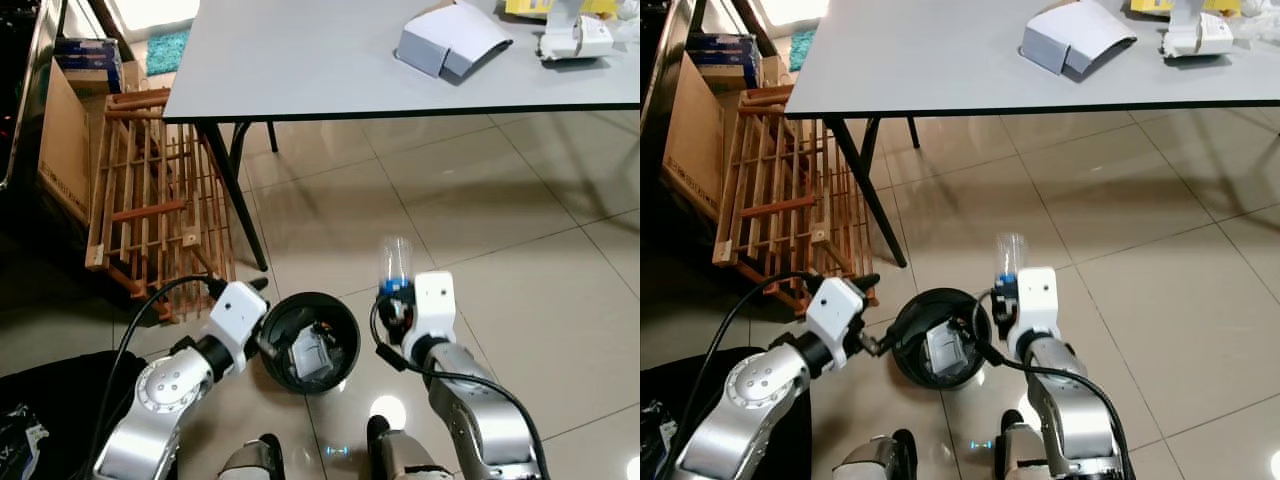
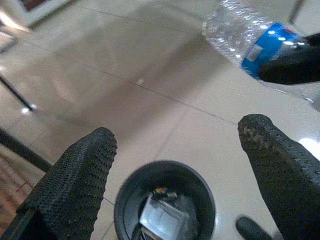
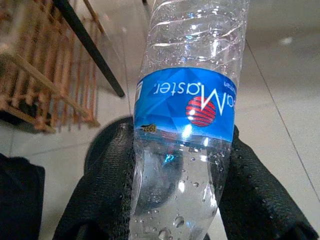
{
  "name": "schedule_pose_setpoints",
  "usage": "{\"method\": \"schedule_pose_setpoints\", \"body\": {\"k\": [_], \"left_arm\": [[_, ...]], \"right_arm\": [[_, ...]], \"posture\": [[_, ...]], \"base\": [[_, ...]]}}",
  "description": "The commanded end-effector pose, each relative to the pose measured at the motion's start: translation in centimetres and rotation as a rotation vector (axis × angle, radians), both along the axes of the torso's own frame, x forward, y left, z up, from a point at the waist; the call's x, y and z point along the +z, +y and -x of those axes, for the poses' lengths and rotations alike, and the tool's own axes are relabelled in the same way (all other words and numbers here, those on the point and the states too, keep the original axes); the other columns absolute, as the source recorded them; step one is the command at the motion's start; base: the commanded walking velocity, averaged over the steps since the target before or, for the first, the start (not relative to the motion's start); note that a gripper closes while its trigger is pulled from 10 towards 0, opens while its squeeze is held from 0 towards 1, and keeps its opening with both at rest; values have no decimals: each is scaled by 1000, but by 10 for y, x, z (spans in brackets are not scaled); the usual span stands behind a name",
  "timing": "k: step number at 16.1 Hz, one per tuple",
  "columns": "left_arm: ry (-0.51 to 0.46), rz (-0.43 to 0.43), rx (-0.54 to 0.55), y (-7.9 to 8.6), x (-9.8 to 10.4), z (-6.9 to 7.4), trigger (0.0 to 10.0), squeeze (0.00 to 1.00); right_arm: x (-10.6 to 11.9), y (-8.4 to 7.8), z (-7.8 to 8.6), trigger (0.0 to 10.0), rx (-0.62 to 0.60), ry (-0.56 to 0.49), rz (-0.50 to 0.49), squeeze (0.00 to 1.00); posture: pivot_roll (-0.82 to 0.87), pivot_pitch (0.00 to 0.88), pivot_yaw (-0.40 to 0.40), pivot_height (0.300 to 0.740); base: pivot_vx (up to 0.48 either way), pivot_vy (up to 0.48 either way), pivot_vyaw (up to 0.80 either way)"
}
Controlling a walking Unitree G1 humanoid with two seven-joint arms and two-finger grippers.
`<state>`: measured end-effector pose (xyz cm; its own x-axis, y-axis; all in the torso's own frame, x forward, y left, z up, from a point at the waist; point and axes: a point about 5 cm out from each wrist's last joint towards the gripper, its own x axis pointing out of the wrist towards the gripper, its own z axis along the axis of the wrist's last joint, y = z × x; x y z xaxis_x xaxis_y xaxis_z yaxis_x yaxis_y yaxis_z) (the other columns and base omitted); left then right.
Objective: Picking trash to rubbish bin
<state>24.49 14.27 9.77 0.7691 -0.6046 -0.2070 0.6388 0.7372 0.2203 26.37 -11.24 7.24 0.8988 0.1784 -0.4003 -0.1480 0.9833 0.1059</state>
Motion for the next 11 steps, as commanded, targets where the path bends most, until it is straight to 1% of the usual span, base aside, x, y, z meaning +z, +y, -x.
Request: {"method": "schedule_pose_setpoints", "body": {"k": [1,3,5,7,8,9,10,11], "left_arm": [[6,-38,-59,-1,-4,7,10000,0],[10,-96,-100,8,-10,12,10000,0],[17,-110,-99,14,-11,13,10000,0],[42,-158,-106,28,-15,20,10000,0],[78,-213,-112,36,-21,26,10000,0],[107,-255,-91,46,-31,31,10000,0],[132,-260,-64,54,-36,35,10000,0],[142,-258,-56,56,-38,37,10000,0]], "right_arm": [[-2,0,-1,10000,-8,0,-8,0],[-6,-2,-3,10000,-14,10,6,0],[-9,-3,-1,10000,-11,20,16,0],[-15,-3,2,10000,-4,46,30,0],[-17,-4,2,10000,-4,49,38,0],[-17,-5,1,10000,-7,45,45,0],[-16,-6,-1,10000,-10,42,50,0],[-16,-7,-1,10000,-11,41,51,0]], "posture": [[30,278,72,740],[32,282,70,740],[33,292,69,740],[37,311,69,740],[50,343,68,740],[60,365,72,740],[64,380,72,740],[66,383,72,740]], "base": [[0,0,0],[0,0,0],[0,0,0],[0,0,0],[0,0,0],[0,0,0],[0,0,0],[0,0,0]]}}
